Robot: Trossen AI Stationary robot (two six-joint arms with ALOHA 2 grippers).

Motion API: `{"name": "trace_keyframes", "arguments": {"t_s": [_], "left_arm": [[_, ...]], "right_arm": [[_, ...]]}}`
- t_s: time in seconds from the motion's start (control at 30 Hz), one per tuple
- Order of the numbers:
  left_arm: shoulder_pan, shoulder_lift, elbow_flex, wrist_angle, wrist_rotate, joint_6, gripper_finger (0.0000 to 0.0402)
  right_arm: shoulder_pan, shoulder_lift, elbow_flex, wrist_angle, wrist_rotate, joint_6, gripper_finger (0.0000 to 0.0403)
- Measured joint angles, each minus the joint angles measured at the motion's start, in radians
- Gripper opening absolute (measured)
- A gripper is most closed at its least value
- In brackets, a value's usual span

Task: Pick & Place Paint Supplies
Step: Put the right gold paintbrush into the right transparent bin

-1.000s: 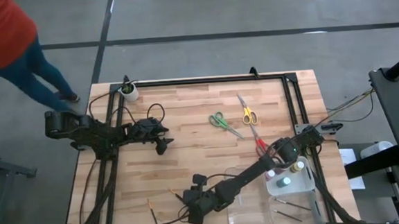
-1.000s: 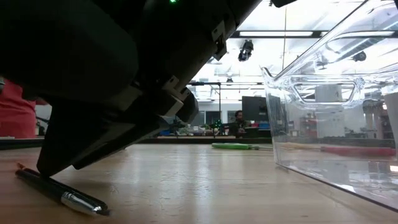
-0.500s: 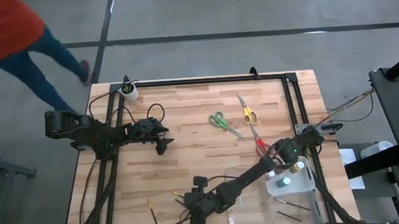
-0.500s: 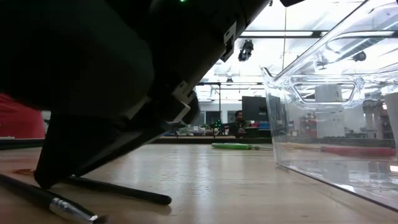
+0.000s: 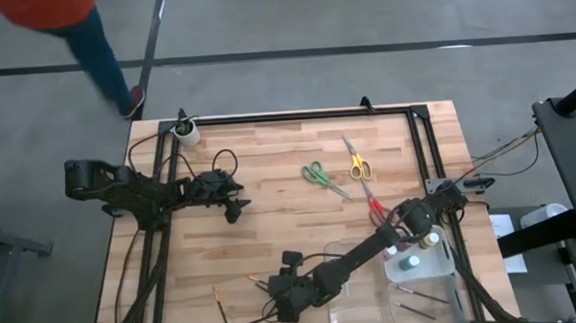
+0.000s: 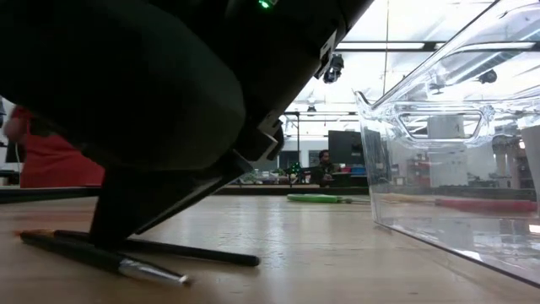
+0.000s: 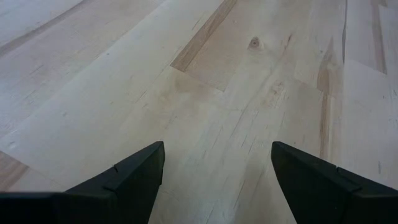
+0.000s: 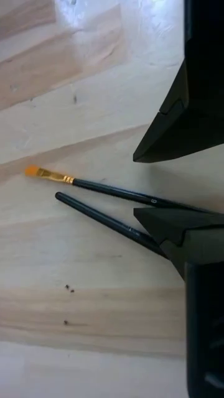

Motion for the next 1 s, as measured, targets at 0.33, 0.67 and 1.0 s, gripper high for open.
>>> {"name": "trace_keyframes", "arguments": {"t_s": [0.33,0.67,1.0], "left_arm": [[0.000,0.000,0.000,0.000,0.000,0.000,0.0304],[0.000,0.000,0.000,0.000,0.000,0.000,0.0304],[0.000,0.000,0.000,0.000,0.000,0.000,0.0303]], "right_arm": [[-0.001,0.000,0.005,-0.080,0.076,-0.003,0.0123],[-0.003,0.001,0.004,-0.066,0.033,-0.040,0.0123],[-0.003,0.000,0.003,-0.062,0.002,-0.056,0.0123]]}}
